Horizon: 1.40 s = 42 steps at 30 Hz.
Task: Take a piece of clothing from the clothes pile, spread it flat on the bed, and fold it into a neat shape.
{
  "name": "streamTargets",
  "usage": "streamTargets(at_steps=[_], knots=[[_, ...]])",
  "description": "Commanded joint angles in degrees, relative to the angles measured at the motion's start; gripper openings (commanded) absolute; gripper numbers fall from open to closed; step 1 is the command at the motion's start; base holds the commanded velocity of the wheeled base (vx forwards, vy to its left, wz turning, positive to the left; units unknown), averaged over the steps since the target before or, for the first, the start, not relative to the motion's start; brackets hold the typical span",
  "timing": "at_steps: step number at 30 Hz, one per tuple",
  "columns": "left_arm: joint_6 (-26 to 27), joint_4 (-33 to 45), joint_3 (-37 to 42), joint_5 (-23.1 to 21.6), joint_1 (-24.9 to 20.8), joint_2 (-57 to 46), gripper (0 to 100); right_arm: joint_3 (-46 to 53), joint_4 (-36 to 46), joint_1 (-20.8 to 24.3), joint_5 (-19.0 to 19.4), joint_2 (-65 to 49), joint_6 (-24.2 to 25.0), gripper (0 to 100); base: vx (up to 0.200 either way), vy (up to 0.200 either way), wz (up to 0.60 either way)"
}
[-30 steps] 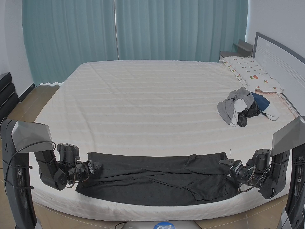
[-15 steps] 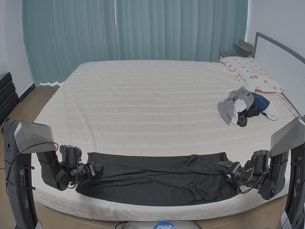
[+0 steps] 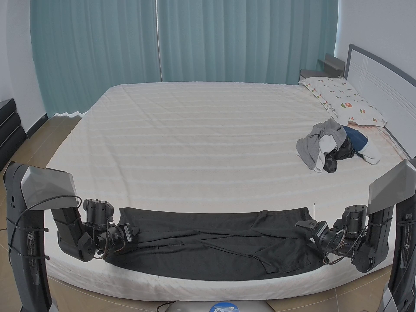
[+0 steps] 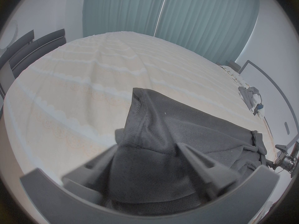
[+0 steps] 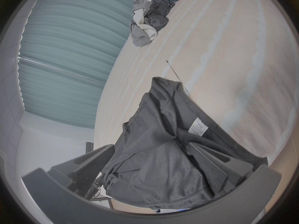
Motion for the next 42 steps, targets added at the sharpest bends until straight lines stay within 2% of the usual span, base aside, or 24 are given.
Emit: streamTargets(at_steps=[1,25,38,42], knots=[[-0.04,-0.05,-0.01,0.01,0.26,-0.05,0,0.05,-0.85,0.01,0.04,0.07,0.0,100,0.0,0.0,0.0],[0.32,0.48,-0.19,-1.13,6.5,-4.53,0,0.05,-0.85,-0.07,-0.05,0.07,0.0,100,0.0,0.0,0.0],[0.23,-0.05,-0.1,-1.22,5.97,-3.92,0,-0.22,-0.85,-0.43,0.04,-0.02,0.09,100,0.0,0.0,0.0],[0.14,-0.05,-0.1,-1.22,5.88,-3.83,0,-0.48,-0.85,-0.95,0.22,-0.55,0.53,100,-0.15,0.0,0.0]])
